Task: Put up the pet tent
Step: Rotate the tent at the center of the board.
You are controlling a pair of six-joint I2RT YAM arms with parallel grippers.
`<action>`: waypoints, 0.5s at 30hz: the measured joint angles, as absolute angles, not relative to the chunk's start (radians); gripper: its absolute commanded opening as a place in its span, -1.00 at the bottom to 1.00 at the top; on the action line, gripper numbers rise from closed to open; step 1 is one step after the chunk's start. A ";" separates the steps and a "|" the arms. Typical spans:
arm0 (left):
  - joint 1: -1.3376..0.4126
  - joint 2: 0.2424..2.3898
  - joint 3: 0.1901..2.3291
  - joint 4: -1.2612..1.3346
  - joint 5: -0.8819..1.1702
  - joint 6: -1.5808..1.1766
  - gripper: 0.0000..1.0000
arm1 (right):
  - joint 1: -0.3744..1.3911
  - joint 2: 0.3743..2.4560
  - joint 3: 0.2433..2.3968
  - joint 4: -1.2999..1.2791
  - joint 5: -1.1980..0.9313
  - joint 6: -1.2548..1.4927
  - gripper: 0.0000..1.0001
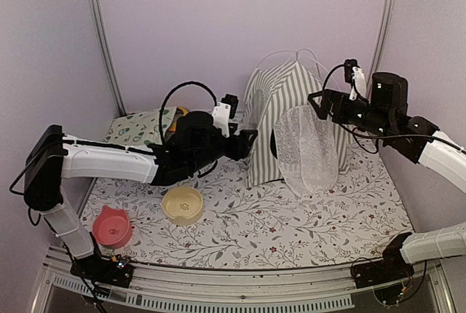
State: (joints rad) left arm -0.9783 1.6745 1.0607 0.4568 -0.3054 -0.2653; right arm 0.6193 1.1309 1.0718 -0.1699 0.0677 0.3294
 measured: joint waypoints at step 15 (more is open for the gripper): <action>-0.897 1.958 1.398 0.239 -0.194 -0.157 -0.16 | 0.254 1.141 1.041 -0.230 -0.043 0.315 0.98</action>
State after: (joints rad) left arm -0.8967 1.9583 1.3979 0.2386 -0.1936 -0.1574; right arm 0.2539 1.1408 1.0412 -0.2302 -0.0429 0.3153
